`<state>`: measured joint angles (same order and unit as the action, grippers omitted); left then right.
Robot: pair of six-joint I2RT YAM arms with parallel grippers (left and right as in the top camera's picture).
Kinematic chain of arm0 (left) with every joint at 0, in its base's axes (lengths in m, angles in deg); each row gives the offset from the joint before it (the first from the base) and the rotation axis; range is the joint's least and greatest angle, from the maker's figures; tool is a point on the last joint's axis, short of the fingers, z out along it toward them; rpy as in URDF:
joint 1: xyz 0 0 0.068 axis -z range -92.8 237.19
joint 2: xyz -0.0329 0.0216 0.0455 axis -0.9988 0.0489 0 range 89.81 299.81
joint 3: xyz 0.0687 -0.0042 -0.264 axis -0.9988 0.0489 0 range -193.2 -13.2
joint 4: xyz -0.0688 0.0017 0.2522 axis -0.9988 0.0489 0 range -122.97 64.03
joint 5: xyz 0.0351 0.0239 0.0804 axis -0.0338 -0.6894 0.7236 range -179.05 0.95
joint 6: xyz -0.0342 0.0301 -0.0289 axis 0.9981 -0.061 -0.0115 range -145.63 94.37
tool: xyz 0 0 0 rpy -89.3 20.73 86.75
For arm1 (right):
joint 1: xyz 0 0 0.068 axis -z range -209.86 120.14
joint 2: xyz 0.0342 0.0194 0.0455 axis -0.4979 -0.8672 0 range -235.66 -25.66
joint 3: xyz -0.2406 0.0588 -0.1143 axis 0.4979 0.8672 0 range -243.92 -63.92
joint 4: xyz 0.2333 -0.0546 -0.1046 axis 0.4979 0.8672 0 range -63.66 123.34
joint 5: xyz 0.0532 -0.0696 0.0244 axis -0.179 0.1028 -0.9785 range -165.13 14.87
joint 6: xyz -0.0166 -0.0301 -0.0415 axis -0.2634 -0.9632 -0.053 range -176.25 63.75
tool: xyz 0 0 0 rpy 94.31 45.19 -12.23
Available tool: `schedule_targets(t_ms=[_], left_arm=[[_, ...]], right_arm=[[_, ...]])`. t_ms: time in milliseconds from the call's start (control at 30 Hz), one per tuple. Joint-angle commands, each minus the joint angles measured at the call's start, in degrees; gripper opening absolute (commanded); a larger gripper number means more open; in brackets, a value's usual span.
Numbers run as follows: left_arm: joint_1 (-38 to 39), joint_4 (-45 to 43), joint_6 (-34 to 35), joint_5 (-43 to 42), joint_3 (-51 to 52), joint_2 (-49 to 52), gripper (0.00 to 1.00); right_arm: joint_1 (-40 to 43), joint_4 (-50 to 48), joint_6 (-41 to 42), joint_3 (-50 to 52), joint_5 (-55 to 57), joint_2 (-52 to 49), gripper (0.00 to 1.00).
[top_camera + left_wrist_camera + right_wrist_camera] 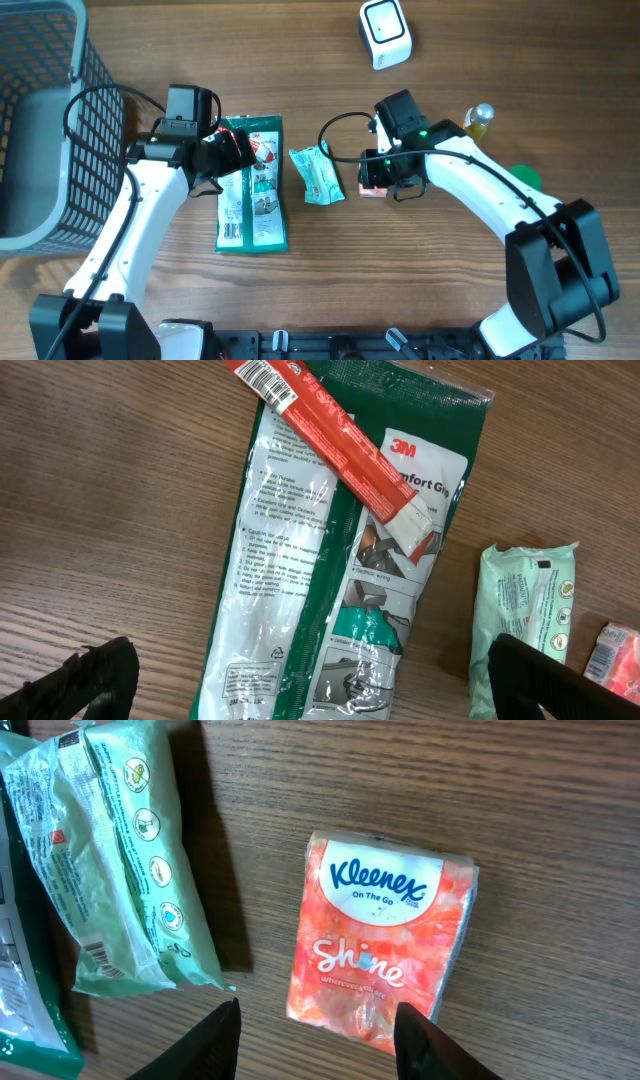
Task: Scan the item barcode
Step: 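Move the right gripper down and grasp the red Kleenex pack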
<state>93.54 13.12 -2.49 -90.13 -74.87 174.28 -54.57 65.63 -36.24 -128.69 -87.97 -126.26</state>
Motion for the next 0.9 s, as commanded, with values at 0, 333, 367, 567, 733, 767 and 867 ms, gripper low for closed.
schedule_targets(t_ms=[0,333,367,567,733,767,867], left_arm=[[-0.35,-0.15,-0.39,0.96,-0.22,-0.04,1.00],[-0.37,-0.15,-0.39,0.96,-0.22,-0.04,1.00],[-0.35,-0.15,-0.39,0.96,-0.22,-0.04,1.00],[-0.37,-0.17,-0.39,0.96,-0.22,-0.04,1.00],[-0.35,-0.17,-0.39,0.96,-0.22,-0.04,1.00],[-0.35,-0.15,-0.39,0.96,-0.22,-0.04,1.00],[-0.37,-0.17,-0.39,0.96,-0.22,-0.04,1.00]], right_arm=[[1.81,-0.02,-0.28,-1.20,-0.04,0.70,0.49],[4.55,-1.90,2.75,2.34,3.67,0.61,0.40],[4.52,-2.08,2.86,2.34,3.82,0.61,0.40],[4.52,-2.36,4.39,2.56,3.80,-0.07,0.39],[4.33,-2.49,4.68,2.56,2.91,-3.72,0.36],[4.33,-2.49,5.66,2.56,2.93,-4.59,0.36],[4.33,-2.56,5.92,2.56,2.89,-6.45,0.33]])
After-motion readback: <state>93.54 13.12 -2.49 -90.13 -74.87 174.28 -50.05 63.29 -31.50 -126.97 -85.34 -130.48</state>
